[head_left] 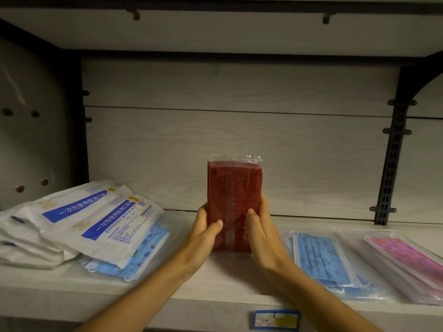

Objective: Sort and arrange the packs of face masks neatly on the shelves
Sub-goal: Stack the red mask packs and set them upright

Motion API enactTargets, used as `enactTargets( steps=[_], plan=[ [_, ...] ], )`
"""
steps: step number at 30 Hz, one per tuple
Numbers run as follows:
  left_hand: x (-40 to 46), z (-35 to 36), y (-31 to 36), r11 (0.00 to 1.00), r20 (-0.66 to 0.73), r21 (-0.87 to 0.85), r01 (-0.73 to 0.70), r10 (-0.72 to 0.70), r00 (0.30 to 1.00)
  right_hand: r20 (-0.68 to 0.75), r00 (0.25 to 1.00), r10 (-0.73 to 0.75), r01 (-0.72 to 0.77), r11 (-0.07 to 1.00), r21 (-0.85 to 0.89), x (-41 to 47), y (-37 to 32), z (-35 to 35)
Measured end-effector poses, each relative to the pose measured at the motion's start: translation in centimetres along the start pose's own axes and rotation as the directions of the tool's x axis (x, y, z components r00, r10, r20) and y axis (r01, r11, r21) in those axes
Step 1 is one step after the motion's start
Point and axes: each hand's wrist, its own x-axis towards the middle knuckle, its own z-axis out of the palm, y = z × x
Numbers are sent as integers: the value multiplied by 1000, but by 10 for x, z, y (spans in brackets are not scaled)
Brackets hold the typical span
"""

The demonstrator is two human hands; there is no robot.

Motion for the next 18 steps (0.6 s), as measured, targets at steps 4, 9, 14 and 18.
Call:
enactTargets(
  steps=[4,9,14,18],
  plan=[
    [-1,0,-1,999,12,26,-41,41,999,15,1000,1,-1,1000,-5,0,-2,1],
    [-1,0,0,996,10,12,-91,91,996,15,1000,-5,5,1000,9,1,1,1],
    [1,-2,-1,990,-7,51,-129,129,992,25,1000,-6,6,1000,14,4,5,2],
    [-1,-1,1,984,1,75,-159,159,987,49,999,4,-5,1000,18,4,8,0]
  ],
)
